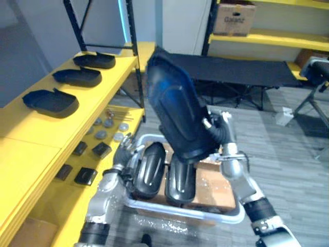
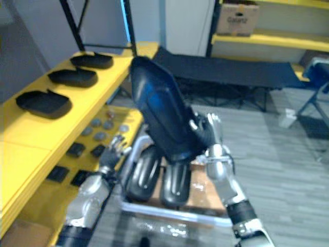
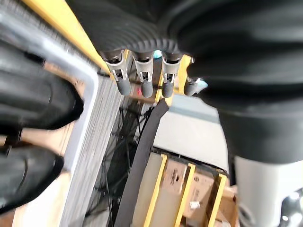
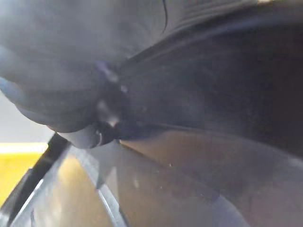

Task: Walk over and take plastic housings, then place them on the shelf

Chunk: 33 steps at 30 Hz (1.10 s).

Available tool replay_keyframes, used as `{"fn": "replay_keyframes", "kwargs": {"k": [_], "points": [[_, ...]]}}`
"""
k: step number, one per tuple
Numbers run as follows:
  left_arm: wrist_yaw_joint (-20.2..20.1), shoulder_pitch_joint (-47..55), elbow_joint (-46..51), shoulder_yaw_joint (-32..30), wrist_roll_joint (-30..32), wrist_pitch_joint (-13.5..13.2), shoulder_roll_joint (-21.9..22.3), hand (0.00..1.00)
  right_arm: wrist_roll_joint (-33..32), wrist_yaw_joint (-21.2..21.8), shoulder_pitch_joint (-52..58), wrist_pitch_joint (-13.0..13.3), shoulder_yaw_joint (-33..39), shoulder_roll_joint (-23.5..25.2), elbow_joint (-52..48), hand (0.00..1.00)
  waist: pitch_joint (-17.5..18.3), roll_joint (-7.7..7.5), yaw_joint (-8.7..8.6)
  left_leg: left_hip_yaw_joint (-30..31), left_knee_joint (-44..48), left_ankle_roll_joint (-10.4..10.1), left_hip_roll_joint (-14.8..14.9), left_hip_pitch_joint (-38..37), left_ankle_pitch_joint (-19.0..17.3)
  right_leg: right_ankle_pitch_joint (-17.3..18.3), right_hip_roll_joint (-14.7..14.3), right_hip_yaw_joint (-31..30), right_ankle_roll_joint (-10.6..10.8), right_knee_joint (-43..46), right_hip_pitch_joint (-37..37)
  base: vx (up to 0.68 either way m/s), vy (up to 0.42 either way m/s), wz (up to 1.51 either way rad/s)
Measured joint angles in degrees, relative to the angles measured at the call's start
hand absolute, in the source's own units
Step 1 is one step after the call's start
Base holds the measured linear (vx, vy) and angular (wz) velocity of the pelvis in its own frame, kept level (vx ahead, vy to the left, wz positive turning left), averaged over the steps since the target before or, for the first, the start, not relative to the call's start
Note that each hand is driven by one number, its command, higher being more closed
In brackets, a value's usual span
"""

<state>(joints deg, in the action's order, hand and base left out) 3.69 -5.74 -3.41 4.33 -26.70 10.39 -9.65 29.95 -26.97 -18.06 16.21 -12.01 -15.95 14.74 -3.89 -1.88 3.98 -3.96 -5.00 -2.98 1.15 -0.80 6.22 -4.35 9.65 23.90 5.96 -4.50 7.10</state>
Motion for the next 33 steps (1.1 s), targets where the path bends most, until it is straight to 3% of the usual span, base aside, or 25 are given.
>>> {"fn": "replay_keyframes", "kwargs": {"k": [11, 23, 31, 32, 33], "points": [[-2.38, -2.48, -1.27, 5.15, -2.25, -0.83, 0.46, 0.0, 0.08, -0.89, -1.51, -1.48, -3.79, 1.58, 5.6, 1.0, 0.69, -1.04, 0.62, 0.96, 0.01, -0.37, 0.57, 0.84, 0.62, -0.14, -0.7, 1.25, -0.34, -0.1, -0.09, -0.02, -0.01, 0.06], [-4.55, -4.19, -1.27, 9.06, -4.54, -2.5, 1.04, 0.0, -0.09, -1.84, -6.47, -3.6, -6.19, 3.12, 11.18, 1.0, 0.71, -1.07, 1.64, 1.8, 0.04, -0.49, 0.65, 0.95, 0.8, -0.21, -0.83, 1.68, -0.39, -0.45, 0.06, 0.0, 0.0, 0.0], [-4.24, -4.28, -1.28, 11.54, -4.55, -2.55, 1.01, 0.0, -4.66, -3.3, -8.67, -3.69, -7.74, 4.35, 13.48, 1.0, 0.73, -1.1, 1.86, 2.34, 0.27, -0.53, 0.64, 1.19, 0.95, -0.24, -0.93, 2.6, -0.37, -0.12, 0.22, 0.01, -0.005, 0.05], [-3.78, -4.28, -1.32, 11.95, -4.64, -2.75, 1.06, 1.0, -5.15, -3.51, -8.68, -3.62, -7.9, 4.72, 13.48, 1.0, 0.73, -1.11, 1.93, 2.46, 0.27, -0.53, 0.64, 1.25, 0.97, -0.23, -0.94, 2.64, -0.37, -0.13, 0.22, 0.0, 0.0, 0.0], [-3.66, -4.28, -1.64, 12.15, -4.86, -2.85, 1.07, 1.0, -5.68, -4.14, -8.68, -3.5, -7.94, 5.04, 13.48, 1.0, 0.74, -1.11, 1.97, 2.65, 0.28, -0.54, 0.64, 1.32, 1.01, -0.24, -0.94, 2.67, -0.37, -0.13, 0.22, 0.0, 0.0, 0.0]]}}
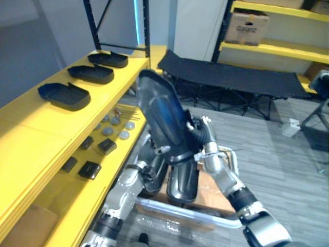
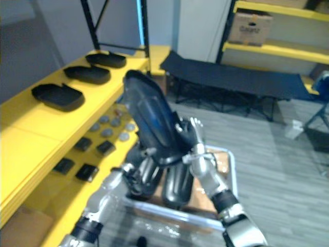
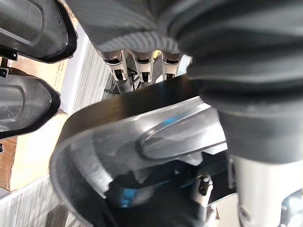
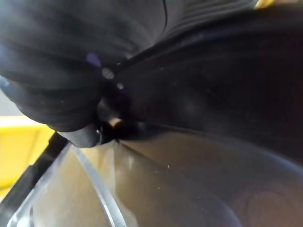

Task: Walk over and take plastic housings, then place them on the shelf

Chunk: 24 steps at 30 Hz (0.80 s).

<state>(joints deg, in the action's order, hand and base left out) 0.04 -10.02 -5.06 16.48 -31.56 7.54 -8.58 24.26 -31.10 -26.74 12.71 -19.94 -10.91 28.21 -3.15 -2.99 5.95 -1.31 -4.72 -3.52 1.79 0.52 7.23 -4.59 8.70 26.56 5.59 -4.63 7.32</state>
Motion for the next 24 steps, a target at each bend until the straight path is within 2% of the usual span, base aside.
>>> {"fn": "replay_keyframes", "kwargs": {"k": [6, 8, 11, 19, 24], "points": [[2.0, 0.01, -1.29, 0.01, -0.12, -2.07, 0.17, 1.0, -1.32, -0.49, 0.06, 1.51, -1.85, 2.12, 0.0, 1.0, 0.02, -0.04, -0.04, 0.3, 0.0, -0.11, 0.22, 0.37, 0.13, -0.01, -0.25, 0.11, -0.05, -0.31, -0.2, 0.0, 0.0, 0.0], [3.22, 0.01, -1.66, -0.14, -0.11, -3.52, 0.14, 1.0, -1.81, -1.3, 0.12, 2.3, -2.31, 3.3, -0.03, 1.0, 0.04, -0.07, 0.04, 0.31, 0.0, -0.16, 0.37, 0.37, 0.15, 0.03, -0.41, 0.1, -0.11, -0.44, -0.22, 0.0, 0.0, 0.0], [6.18, 0.04, -1.96, -0.56, 0.06, -4.04, 0.15, 1.0, -2.26, -2.04, 0.82, 2.33, -3.01, 4.84, -0.25, 1.0, 0.1, -0.16, 0.04, 0.29, 0.0, -0.29, 0.68, 0.37, 0.21, 0.11, -0.71, 0.07, -0.25, -0.47, -0.27, 0.0, 0.0, 0.0], [9.79, 1.5, -2.1, -0.43, 0.6, -4.82, 0.42, 1.0, -4.43, -2.59, 2.85, 2.03, -5.08, 5.82, -0.87, 1.0, 0.12, -0.19, -0.01, 0.19, 0.01, -0.47, 1.08, 0.35, 0.26, 0.25, -1.07, 0.01, -0.56, -0.51, -0.43, 0.0, 0.0, 0.0], [11.0, 3.3, -2.05, -0.27, 1.25, -8.18, 0.51, 1.0, -5.13, -2.61, 4.19, 1.34, -6.78, 6.11, -2.34, 1.0, 0.16, -0.26, -0.13, -0.47, 0.02, -0.72, 1.37, 0.34, 0.18, 0.36, -1.31, -0.3, -0.77, -0.52, -0.68, 0.0, -0.004, -0.02]]}}
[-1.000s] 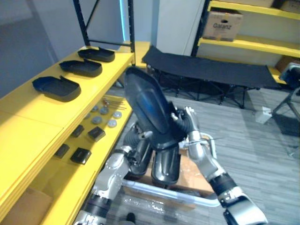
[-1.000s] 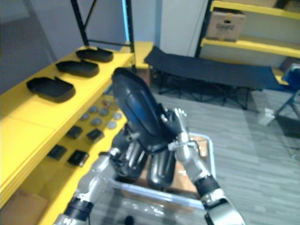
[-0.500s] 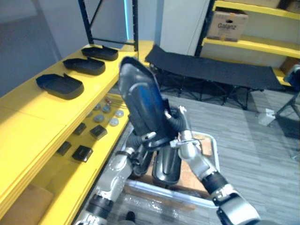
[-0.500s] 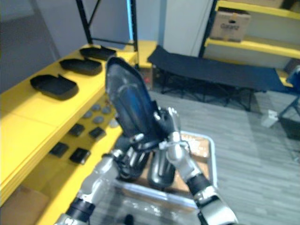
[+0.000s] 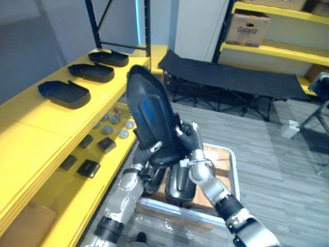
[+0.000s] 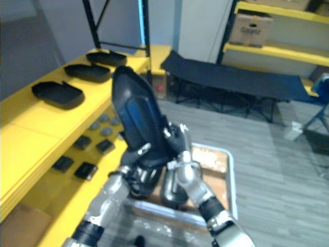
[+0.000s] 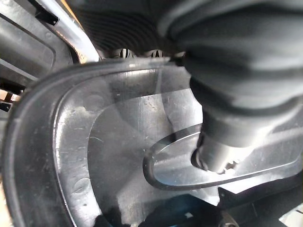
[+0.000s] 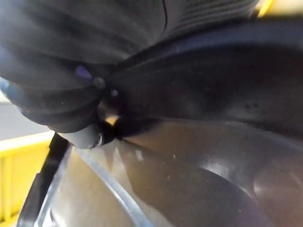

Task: Walk over and take plastic housings, then place them on the shelf

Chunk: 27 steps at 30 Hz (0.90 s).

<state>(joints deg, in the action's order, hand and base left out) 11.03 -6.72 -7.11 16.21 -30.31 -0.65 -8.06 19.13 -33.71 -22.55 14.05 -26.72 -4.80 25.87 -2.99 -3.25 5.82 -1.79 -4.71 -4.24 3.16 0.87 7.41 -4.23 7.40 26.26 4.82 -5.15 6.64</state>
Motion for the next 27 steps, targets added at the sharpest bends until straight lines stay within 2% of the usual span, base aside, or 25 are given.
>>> {"fn": "replay_keyframes", "kwargs": {"k": [6, 9, 10, 14, 16, 18, 21, 27], "points": [[2.53, 0.02, 2.21, 0.28, 1.94, -0.64, 0.01, 1.0, -1.29, 0.02, 1.24, -0.3, -0.07, 0.02, -1.8, 1.0, 0.12, -0.18, -0.15, -0.43, 0.01, -0.18, 0.35, 0.01, -0.1, -0.03, -0.26, -0.91, -0.27, 0.0, -0.51, 0.0, -0.007, -0.08], [4.08, 0.02, 4.5, 0.3, 6.01, -0.8, 0.02, 1.0, -2.74, 0.11, 2.35, -0.16, -0.05, -0.09, -3.07, 1.0, 0.13, -0.17, -0.33, -0.56, 0.01, -0.24, 0.33, 0.0, -0.15, 0.03, -0.32, -0.95, -0.4, 0.01, -0.59, 0.0, 0.0, 0.0], [4.24, 0.03, 4.98, 0.24, 6.82, -0.81, 0.01, 1.0, -2.82, 0.12, 2.45, -0.09, -0.04, -0.12, -3.19, 0.0, 0.13, -0.17, -0.36, -0.55, 0.01, -0.24, 0.3, 0.0, -0.14, 0.16, -0.33, -0.94, -0.59, 0.01, -0.59, 0.0, 0.0, 0.0], [3.9, 0.28, 8.2, -1.75, 8.4, -1.53, -0.02, 1.0, -3.17, 2.81, 4.17, 2.36, -0.79, -0.31, -5.16, 0.0, 0.13, -0.16, -0.36, -0.64, 0.02, -0.26, 0.15, -0.07, -0.16, 0.4, -0.42, -0.89, -0.97, 0.01, -0.61, 0.0, 0.001, -0.01], [4.0, 0.34, 10.62, -3.64, 8.33, -2.81, 0.62, 1.0, -3.24, 4.94, 5.35, 3.07, -3.79, -0.78, -5.06, 0.0, 0.15, -0.18, -0.35, -0.71, 0.02, -0.29, 0.16, -0.19, -0.18, 0.47, -0.47, -0.95, -1.06, 0.02, -0.59, 0.01, 0.0, -0.02], [4.13, 1.15, 14.17, -5.87, 10.53, -5.24, 1.3, 1.0, -4.48, 6.12, 7.45, 4.48, -5.0, -0.21, -5.44, 0.0, 0.31, 0.1, -0.31, -0.72, 0.02, -0.31, 0.11, -0.25, -0.2, 0.6, -0.47, -0.94, -1.21, 0.01, -0.59, 0.0, 0.0, 0.0], [4.47, 2.29, 15.55, -6.79, 13.59, -7.58, 2.36, 1.0, -5.44, 7.67, 7.7, 4.97, -5.12, 0.39, -5.46, 0.0, 0.63, 0.49, -0.2, -0.78, 0.02, -0.29, 0.0, -0.39, -0.24, 0.63, -0.46, -0.97, -1.21, 0.01, -0.54, 0.0, 0.0, 0.0], [5.49, 6.88, 21.08, -8.86, 20.14, -9.37, 2.39, 1.0, -7.59, 8.26, 10.46, 5.22, -5.05, 0.33, -9.33, 0.0, 0.65, 0.48, -0.21, -1.26, 0.02, -0.34, -0.03, -0.61, -0.52, 0.81, -0.34, -1.01, -1.22, 0.01, -0.56, 0.0, 0.001, -0.03]]}}
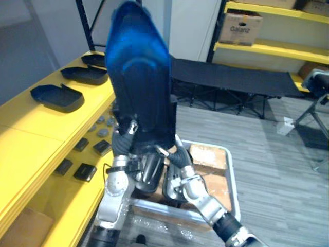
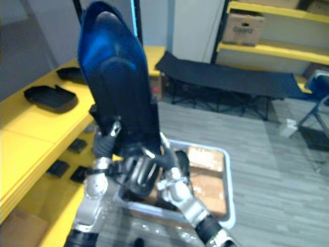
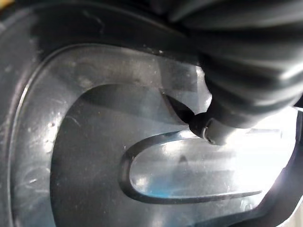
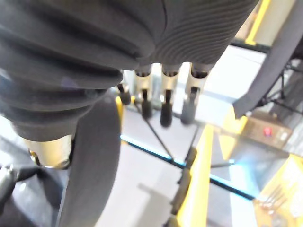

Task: Walk over and take plastic housings, then place them on the shelf

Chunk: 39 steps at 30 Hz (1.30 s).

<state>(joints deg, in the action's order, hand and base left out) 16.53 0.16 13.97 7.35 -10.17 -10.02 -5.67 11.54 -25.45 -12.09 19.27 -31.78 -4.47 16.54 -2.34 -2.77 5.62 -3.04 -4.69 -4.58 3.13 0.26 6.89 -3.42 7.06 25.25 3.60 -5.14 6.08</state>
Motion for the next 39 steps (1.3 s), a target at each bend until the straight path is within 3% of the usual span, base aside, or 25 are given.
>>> {"fn": "replay_keyframes", "kwargs": {"k": [3, 11, 16, 19, 25, 33, 39], "points": [[2.71, 2.11, 2.3, -3.93, 5.25, -0.48, 0.21, 1.0, -3.13, 0.69, 2.38, -0.55, 3.47, -0.61, -3.24, 0.0, 0.02, 0.04, 0.01, -0.42, 0.0, 0.01, -0.04, -0.12, -0.35, 0.05, 0.04, -0.08, 0.04, 0.0, -0.02, 0.01, 0.002, -0.04], [14.95, 8.24, 5.33, -16.31, 22.02, -2.0, 0.42, 1.0, -13.29, 2.25, 8.28, -0.09, 18.68, -3.66, -14.62, 0.0, 0.71, 1.04, 0.0, -0.83, 0.01, 0.17, -0.23, -0.26, -0.83, 0.21, 0.2, -0.45, 0.18, 0.0, -0.24, 0.03, -0.001, -0.03], [18.33, 10.11, 6.75, -21.75, 24.29, -3.39, 0.58, 1.0, -16.68, 6.34, 12.35, 0.17, 25.58, -3.64, -16.26, 0.0, 1.0, 1.39, -0.14, -2.4, 0.01, 0.24, -0.05, -0.41, -1.28, -0.17, 0.17, -2.12, 0.77, 0.01, -0.98, 0.01, 0.001, -0.17], [18.15, 10.35, 7.16, -23.19, 23.65, -5.54, 0.58, 1.0, -18.17, 6.94, 15.4, -0.14, 30.17, -3.34, -16.26, 0.0, 1.06, 1.32, -0.33, -2.48, 0.01, 0.34, -0.25, -0.45, -1.37, -0.2, 0.38, -2.21, 0.85, 0.03, -0.98, 0.0, 0.0, 0.0], [13.16, 11.64, 8.59, -22.92, 18.82, -8.68, 0.59, 1.0, -18.69, 7.94, 18.29, -0.34, 35.97, -2.29, -16.26, 0.0, 0.99, 1.45, -1.71, -0.76, -0.28, 0.6, -1.28, -0.02, -1.51, 0.8, 1.51, -1.59, 1.81, 1.94, -0.92, 0.0, 0.021, 0.13], [7.86, 13.47, 8.64, -21.7, 12.22, -8.84, 2.67, 1.0, -18.82, 10.45, 18.21, 0.24, 37.22, -2.03, -16.25, 0.0, 0.7, 0.96, -1.73, 0.31, -0.31, 0.97, -1.79, 0.82, -1.52, 1.8, 2.17, -0.6, 2.15, 3.54, -1.33, 0.01, -0.001, 0.09], [5.12, 13.49, 8.56, -17.58, 12.15, -9.0, 4.01, 1.0, -22.13, 10.68, 16.44, -1.12, 35.74, -1.66, -16.08, 0.0, -0.84, 1.47, -1.85, 0.89, -0.31, 0.97, -1.77, 0.72, -1.28, 1.93, 2.17, -0.05, 1.93, 4.31, -1.06, 0.01, -0.006, 0.07]]}}
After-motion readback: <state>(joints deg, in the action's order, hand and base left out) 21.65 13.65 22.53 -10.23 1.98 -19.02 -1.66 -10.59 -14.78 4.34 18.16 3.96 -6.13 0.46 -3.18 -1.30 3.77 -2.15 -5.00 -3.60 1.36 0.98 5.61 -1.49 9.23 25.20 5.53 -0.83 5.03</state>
